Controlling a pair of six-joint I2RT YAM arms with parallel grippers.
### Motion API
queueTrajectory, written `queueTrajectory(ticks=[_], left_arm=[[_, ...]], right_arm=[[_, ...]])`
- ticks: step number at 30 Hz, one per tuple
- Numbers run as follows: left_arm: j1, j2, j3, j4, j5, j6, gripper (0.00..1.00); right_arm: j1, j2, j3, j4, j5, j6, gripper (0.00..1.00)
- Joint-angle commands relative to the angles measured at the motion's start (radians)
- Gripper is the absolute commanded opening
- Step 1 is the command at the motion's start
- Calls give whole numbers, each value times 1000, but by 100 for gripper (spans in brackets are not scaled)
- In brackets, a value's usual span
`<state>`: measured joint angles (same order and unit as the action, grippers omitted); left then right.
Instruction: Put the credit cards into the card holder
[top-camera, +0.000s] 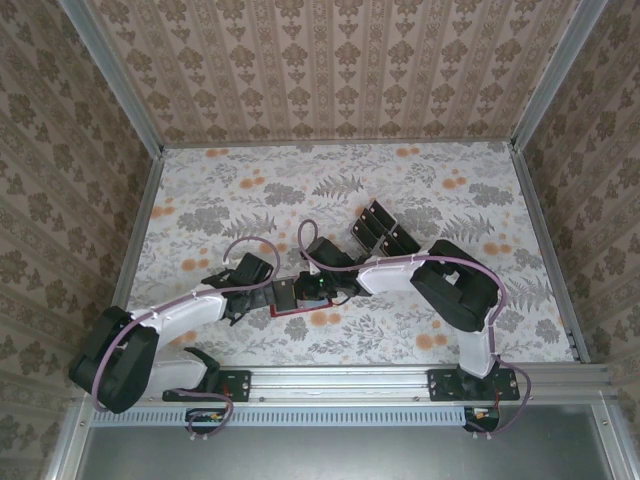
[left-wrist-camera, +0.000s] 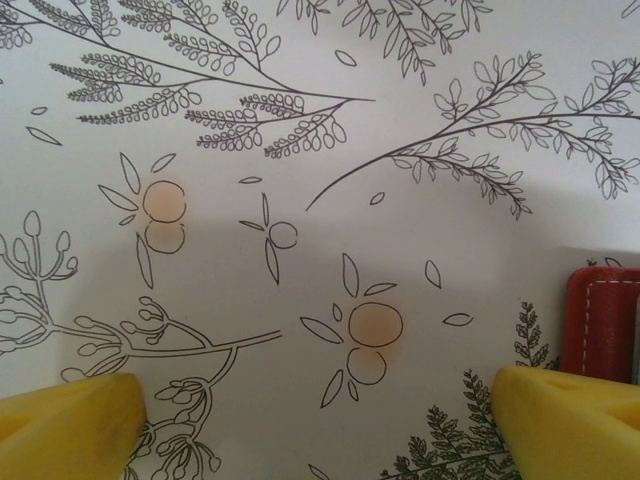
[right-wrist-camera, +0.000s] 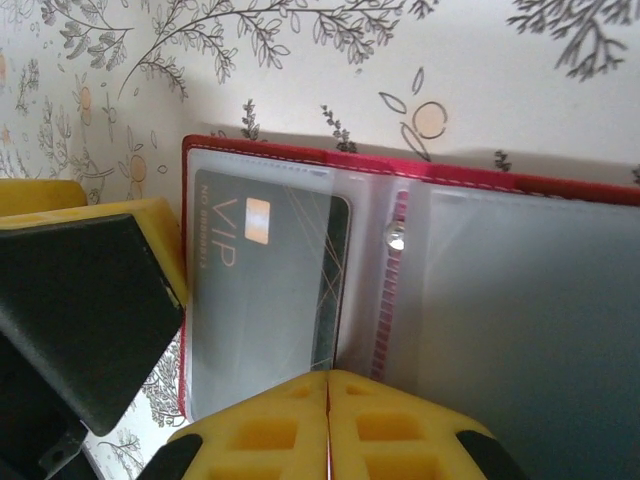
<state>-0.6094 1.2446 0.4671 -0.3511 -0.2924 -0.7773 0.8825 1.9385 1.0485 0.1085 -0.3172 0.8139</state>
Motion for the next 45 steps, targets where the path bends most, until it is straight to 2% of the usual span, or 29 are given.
queueTrajectory(ticks=[1,8,13,17,20,29,37,45], left_arm=[[-7,50,-27,69,75,-10,100],[-12,45,-18,57,67,-12,100],[-10,-3,14,-23,12,-37,100],[-3,-72,42,-105,-42,-66,100],[9,-133,49,-141,-58,-81,100],[22,-232,67,-193,-61,-75,100],[21,-210,68,-177,-30,-77,100],[-1,-160,90,-160,-16,-73,100]], right_arm=[[16,25,32,24,-31,17,10],[18,33,38,36,-45,30,10],[17,24,39,36,-51,32,12],[16,-30,30,28,-41,26,30],[16,-77,22,6,-20,13,36],[28,-86,56,-111,50,-40,37],[61,-38,111,-230,154,-118,37],[66,-60,125,-359,314,-185,36]])
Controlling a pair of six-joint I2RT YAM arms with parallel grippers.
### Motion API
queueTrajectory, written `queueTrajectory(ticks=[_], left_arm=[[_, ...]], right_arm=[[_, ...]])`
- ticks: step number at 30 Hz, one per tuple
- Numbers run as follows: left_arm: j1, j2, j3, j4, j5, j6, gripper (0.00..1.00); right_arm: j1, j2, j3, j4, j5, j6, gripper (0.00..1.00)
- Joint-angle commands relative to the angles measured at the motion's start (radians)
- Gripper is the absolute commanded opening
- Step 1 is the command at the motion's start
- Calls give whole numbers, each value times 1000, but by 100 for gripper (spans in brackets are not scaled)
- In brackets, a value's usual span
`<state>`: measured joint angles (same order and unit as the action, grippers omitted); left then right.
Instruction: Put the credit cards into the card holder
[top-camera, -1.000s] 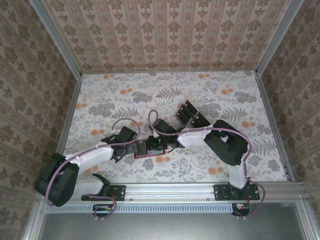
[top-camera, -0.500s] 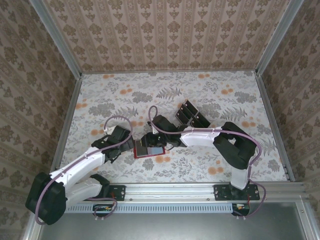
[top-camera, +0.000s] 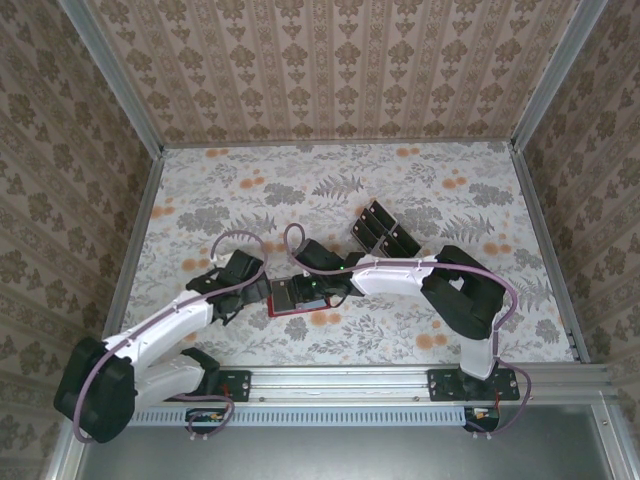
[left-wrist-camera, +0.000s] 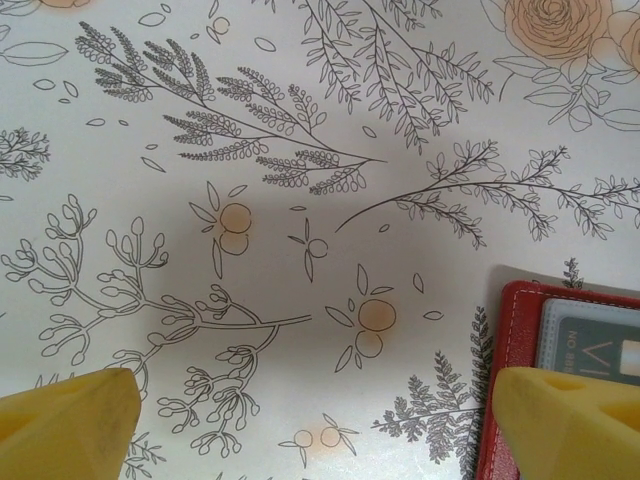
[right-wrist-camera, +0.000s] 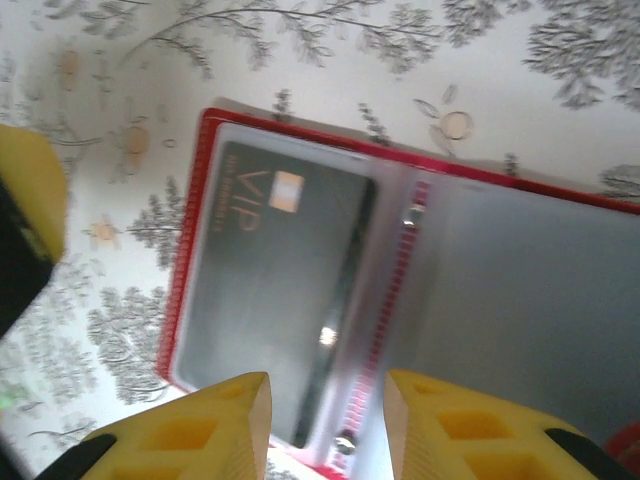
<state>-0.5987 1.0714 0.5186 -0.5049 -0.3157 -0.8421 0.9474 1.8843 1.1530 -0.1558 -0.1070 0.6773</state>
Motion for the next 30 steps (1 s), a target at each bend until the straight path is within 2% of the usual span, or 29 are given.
queueTrajectory(ticks=[1,13,24,30], left_arm=[[-16,17,40,-5,10,-9,100],[-76,54,63,18,7,-24,100],[-133,99,67,45,1,-34,100],[-139,101,58,55,-3,-43,100]], right_arm=[[-1,-13,19,-104,120,-53,36],[-59,-98,-43,-135,194,-71,35],[-94,-110,-82,-72,105,-53,35],[-50,-158,-65,-92,98,-48,36]])
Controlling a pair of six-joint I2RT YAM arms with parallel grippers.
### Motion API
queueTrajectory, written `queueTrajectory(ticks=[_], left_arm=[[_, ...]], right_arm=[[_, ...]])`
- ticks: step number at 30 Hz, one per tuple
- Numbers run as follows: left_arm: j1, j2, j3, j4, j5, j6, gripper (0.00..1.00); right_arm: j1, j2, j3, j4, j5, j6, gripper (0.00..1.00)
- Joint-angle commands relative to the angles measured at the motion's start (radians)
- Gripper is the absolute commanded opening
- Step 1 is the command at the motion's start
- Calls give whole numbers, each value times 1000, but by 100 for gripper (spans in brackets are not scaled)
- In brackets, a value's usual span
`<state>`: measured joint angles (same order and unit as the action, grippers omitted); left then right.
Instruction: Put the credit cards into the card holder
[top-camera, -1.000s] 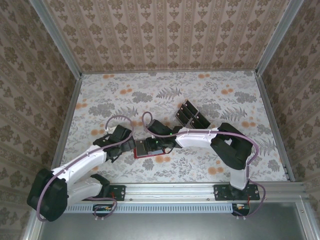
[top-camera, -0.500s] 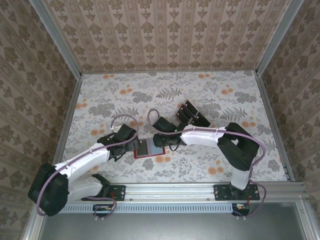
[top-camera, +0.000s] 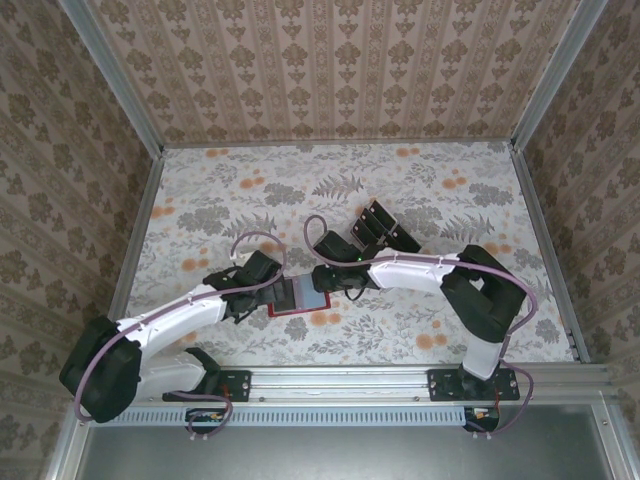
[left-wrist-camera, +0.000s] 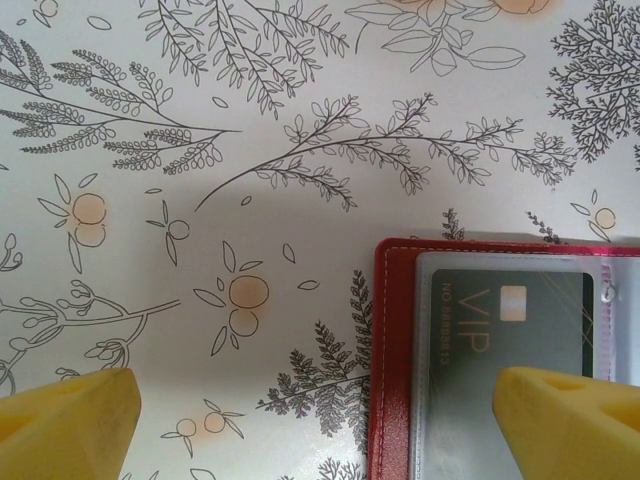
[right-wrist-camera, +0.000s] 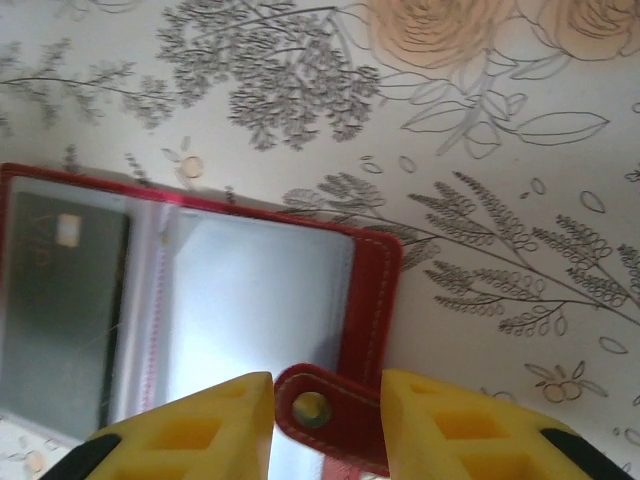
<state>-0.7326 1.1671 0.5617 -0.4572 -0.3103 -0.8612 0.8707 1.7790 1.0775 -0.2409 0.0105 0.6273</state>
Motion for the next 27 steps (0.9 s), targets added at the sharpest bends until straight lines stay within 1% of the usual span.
queueTrajectory(ticks=[1,4,15,18,22,27], left_arm=[[-7,5,14,9,-10,-26,100],[-8,4,9,11,-15,-32,100],[-10,-33,-11,-20,-48,-58,100],[-10,-48,-14,-28,-58,-63,100],[-10,-51,-14,-32,-58,-62,100],[-10,-49,-13,-31,-58,-61,100]], right_arm=[[36,-54,15,-11,-18,2,36],[59,-44,31,-18,-12,6,37],[112,96,124,-23,-22,1,38],[120,125,134,-29,-7,0,38],[131,140,136,-59,61,-10,38],[134,130,130,-102,202,-23,39]])
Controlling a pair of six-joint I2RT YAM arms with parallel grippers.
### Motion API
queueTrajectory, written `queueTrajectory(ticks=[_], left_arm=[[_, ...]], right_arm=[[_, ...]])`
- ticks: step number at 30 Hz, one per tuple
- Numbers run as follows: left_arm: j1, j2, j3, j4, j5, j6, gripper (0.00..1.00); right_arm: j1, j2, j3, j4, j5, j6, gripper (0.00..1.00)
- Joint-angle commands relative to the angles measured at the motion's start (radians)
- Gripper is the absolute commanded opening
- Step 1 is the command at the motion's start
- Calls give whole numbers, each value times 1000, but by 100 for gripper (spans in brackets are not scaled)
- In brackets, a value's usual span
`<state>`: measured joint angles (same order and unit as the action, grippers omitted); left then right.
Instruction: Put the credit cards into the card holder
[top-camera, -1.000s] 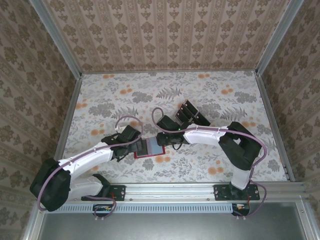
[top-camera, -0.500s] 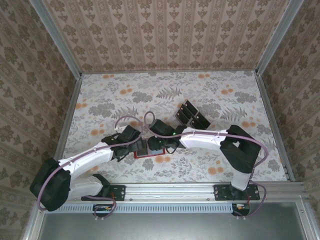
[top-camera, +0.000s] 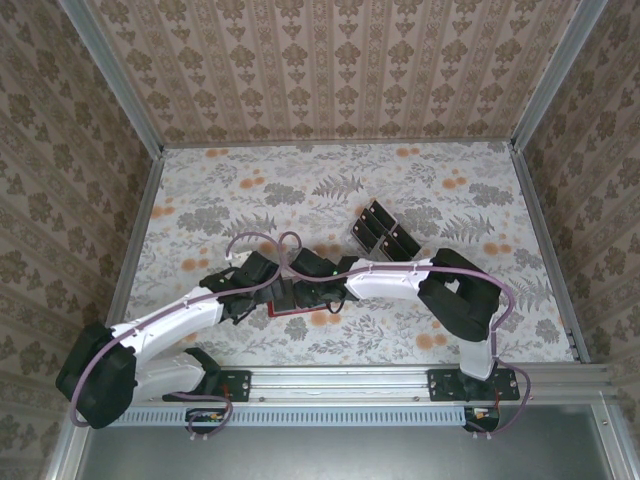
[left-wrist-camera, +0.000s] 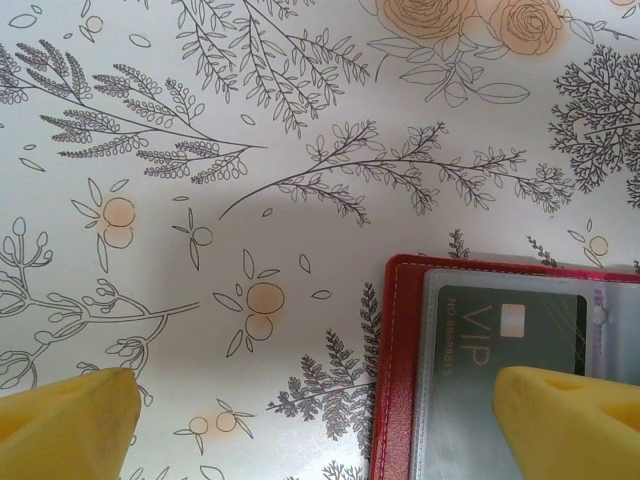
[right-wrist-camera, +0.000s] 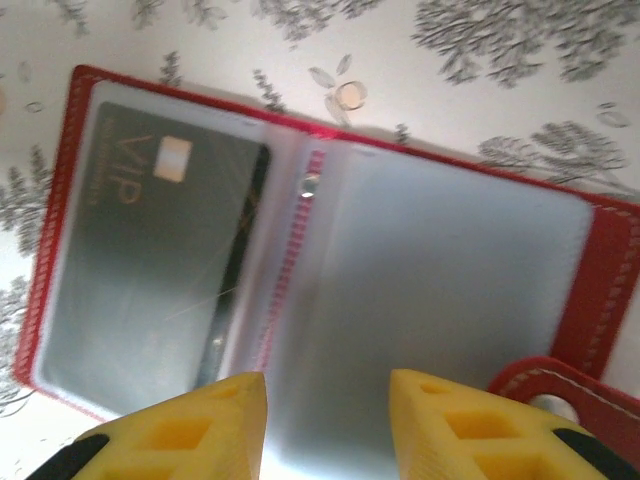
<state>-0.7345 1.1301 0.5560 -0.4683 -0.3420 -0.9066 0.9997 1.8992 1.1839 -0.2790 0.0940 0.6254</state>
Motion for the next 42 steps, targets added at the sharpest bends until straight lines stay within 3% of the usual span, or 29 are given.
queueTrajectory(ticks=[1,8,16,22,33,42], left_arm=[[-8,-12,-7,-19,-26,-15,100],[-9,-9,-7,-18,-23,-13,100],[-8,-4,-4,-17,-19,-5,100],[-8,11,-3,-9,-13,0,100],[-8,37,3,12,13,20,100],[-8,66,19,25,35,48,100]], right_arm=[[6,7,23,-70,141,-23,40],[-5,-17,14,-97,252,-41,40],[-54,-64,-49,-72,245,-19,40],[-87,-98,-111,-35,199,12,40],[-130,-133,-211,99,-9,92,46],[-128,-196,-199,105,-61,108,46]])
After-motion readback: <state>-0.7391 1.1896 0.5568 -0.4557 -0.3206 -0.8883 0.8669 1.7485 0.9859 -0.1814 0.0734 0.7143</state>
